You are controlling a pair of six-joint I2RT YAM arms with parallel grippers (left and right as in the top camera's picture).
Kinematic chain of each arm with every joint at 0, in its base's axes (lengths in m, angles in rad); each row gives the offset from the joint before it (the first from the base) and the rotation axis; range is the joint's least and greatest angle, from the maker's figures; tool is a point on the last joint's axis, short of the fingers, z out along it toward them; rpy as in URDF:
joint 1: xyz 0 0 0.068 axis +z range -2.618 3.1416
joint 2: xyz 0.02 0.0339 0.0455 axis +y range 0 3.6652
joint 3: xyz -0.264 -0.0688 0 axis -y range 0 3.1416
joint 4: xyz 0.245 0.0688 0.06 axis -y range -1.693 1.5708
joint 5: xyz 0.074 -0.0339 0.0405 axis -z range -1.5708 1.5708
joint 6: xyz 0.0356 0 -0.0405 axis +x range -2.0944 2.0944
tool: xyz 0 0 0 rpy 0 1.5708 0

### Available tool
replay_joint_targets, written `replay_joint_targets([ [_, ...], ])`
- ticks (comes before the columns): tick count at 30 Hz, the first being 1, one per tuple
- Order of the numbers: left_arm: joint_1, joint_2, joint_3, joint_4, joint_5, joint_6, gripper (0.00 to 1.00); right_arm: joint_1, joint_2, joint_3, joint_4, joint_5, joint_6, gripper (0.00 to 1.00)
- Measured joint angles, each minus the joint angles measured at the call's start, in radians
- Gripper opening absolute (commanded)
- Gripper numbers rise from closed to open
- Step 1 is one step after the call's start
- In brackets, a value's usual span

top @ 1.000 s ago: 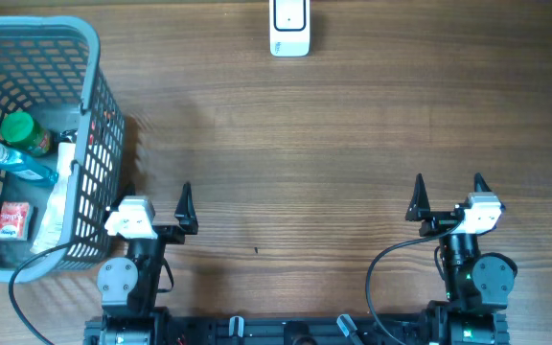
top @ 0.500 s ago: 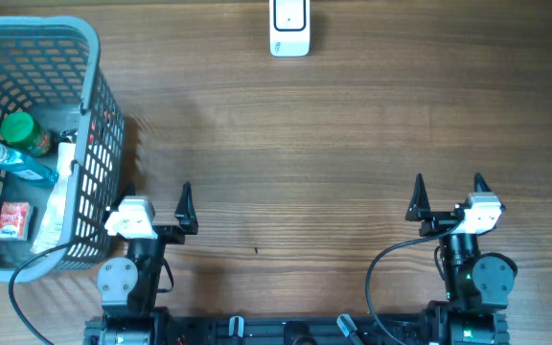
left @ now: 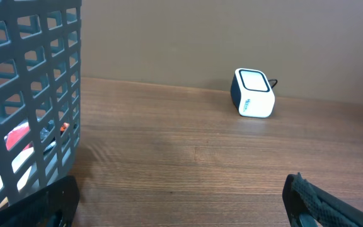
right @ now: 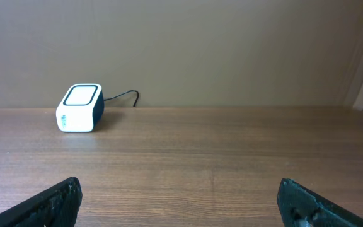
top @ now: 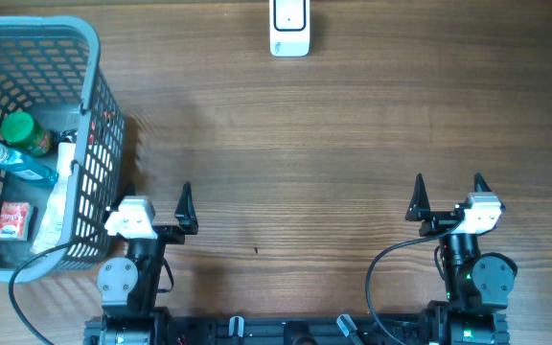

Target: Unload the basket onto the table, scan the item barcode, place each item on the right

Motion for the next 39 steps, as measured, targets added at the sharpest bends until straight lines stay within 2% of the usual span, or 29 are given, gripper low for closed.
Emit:
replay_joint_targets([
  [10, 0.000, 0.000, 0.000, 0.000, 0.001, -0.004, 1.00, 0.000, 0.000, 0.000, 0.000, 0.000, 0.000, 1.00],
  [20, 0.000, 0.000, 0.000, 0.005, 0.004, -0.142, 1.00, 0.000, 0.000, 0.000, 0.000, 0.000, 0.000, 1.00],
  [31, 0.000, 0.019, 0.004, 0.039, 0.028, -0.161, 1.00, 0.000, 0.000, 0.000, 0.000, 0.000, 0.000, 1.00],
  [39, 0.000, 0.137, 0.111, 0.040, 0.156, -0.134, 1.00, 0.000, 0.001, 0.000, 0.000, 0.000, 0.000, 1.00],
])
